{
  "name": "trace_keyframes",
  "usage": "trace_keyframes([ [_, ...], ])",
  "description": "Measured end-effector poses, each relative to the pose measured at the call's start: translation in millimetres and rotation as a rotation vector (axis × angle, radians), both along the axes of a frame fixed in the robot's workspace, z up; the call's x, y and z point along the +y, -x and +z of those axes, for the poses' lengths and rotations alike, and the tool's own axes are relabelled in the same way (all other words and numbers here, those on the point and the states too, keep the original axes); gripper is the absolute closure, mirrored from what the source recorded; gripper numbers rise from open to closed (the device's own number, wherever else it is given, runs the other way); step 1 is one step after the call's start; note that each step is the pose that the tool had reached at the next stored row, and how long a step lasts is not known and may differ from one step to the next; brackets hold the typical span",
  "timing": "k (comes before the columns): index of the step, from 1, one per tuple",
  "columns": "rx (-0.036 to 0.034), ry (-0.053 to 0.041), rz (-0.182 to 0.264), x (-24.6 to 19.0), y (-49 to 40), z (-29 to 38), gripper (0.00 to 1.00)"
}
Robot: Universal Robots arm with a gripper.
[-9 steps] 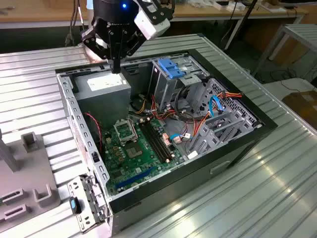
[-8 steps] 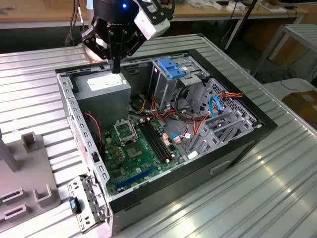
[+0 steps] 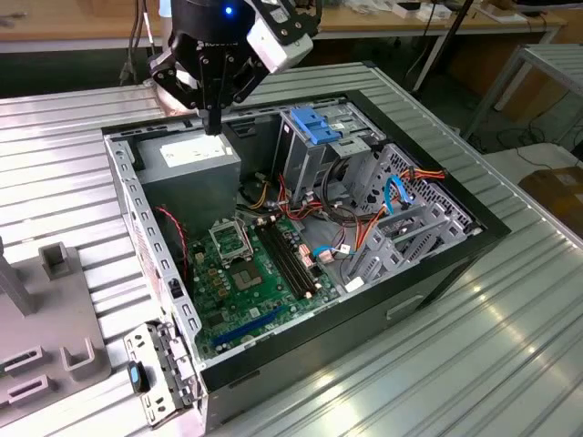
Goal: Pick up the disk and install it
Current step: 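Reach for the disk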
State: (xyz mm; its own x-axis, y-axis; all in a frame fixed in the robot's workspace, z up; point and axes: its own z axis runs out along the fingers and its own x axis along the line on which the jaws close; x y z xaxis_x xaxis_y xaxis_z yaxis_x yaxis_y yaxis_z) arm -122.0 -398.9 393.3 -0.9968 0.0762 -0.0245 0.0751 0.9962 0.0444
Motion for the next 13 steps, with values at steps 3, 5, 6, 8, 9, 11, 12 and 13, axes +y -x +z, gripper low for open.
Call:
trace_keyframes([
  [3, 0.0, 0.0, 0.0, 0.0, 0.1, 0.0, 0.89],
  [5, 0.0, 0.0, 0.0, 0.0, 1.3, 0.0, 0.89],
  [6, 0.0, 0.0, 0.0, 0.0, 3.5, 0.0, 0.89],
  [8, 0.0, 0.0001, 0.0, 0.0, 6.6, 0.0, 0.89],
  [9, 0.0, 0.0001, 0.0, 0.0, 8.6, 0.0, 0.89],
  [11, -0.0001, -0.0001, 0.0, 0.0, 12.5, -0.1, 0.89],
  [12, 0.0, -0.0001, 0.0, 0.1, 13.1, 0.0, 0.89],
  [13, 0.0, 0.0001, 0.0, 0.0, 13.4, 0.0, 0.89],
])
